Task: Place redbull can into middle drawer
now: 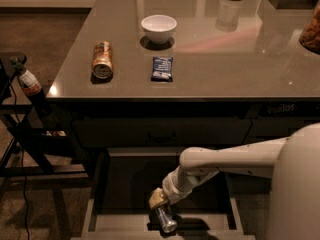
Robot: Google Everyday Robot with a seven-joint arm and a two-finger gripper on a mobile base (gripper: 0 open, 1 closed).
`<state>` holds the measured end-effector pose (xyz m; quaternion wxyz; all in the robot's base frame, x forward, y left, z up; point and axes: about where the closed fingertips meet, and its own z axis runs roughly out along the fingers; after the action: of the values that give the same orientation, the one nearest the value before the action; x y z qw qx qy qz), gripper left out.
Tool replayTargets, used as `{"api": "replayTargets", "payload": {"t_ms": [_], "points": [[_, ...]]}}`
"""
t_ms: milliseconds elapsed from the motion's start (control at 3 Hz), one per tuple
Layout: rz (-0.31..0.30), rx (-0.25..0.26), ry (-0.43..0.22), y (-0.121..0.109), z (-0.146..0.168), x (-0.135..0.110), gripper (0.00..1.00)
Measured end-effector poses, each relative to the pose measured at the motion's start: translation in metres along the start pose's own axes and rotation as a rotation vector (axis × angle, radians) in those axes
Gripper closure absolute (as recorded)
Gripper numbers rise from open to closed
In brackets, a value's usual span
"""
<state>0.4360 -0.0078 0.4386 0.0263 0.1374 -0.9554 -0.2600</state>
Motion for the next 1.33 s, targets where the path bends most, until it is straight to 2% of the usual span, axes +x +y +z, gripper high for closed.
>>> {"api": "replayTargets", "payload": {"t_ms": [667,1333], "points": [[0.025,-0.013,-0.069,-0.011,0.023,-0.037,1.0],[0.086,-0.029,-0.125,-0.017,0.044,-0.042,1.0]]}}
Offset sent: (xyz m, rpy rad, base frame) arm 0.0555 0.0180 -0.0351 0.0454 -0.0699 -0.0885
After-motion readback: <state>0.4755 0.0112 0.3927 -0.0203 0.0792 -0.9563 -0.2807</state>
